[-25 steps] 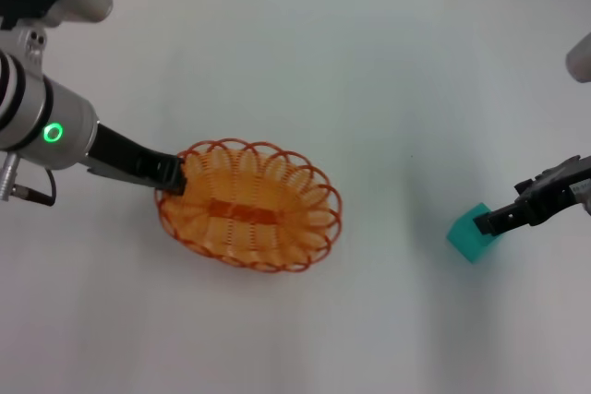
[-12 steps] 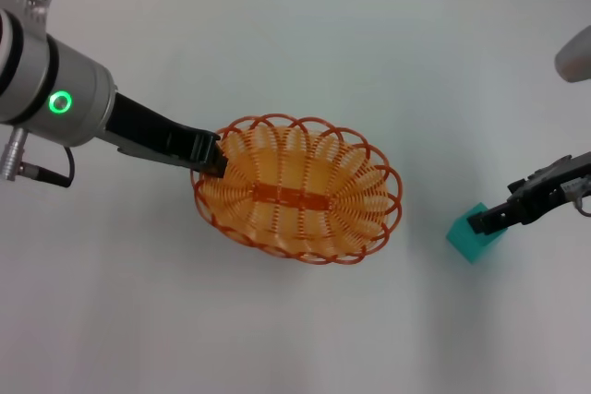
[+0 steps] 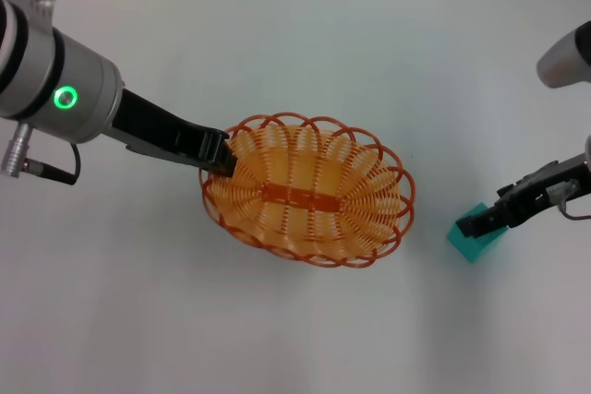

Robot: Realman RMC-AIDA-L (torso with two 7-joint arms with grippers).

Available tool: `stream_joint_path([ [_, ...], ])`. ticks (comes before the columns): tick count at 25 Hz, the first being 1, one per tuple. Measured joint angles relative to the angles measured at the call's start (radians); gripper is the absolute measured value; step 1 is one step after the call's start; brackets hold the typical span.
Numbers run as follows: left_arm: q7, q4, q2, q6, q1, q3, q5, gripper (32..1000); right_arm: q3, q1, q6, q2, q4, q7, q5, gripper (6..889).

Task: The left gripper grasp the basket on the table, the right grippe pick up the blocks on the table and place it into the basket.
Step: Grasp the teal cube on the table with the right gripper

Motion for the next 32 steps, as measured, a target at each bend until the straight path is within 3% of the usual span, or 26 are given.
stream_joint_path([
  [5, 0.007, -0.007, -0.0001, 0.006, 0.004, 0.000, -0.003, 77, -0.007, 0.000, -0.014, 0.002, 0.016, 0.005, 0.000, 834],
  [18, 0.015, -0.010, -0.0015, 0.014, 0.008, 0.000, -0.010, 76, -0.079, 0.022, -0.108, 0.003, 0.121, 0.024, 0.022, 829],
  [32, 0.026, -0.038, -0.0016, 0.029, 0.006, 0.001, -0.026, 76, -0.124, 0.040, -0.145, 0.000, 0.174, 0.047, 0.016, 824],
])
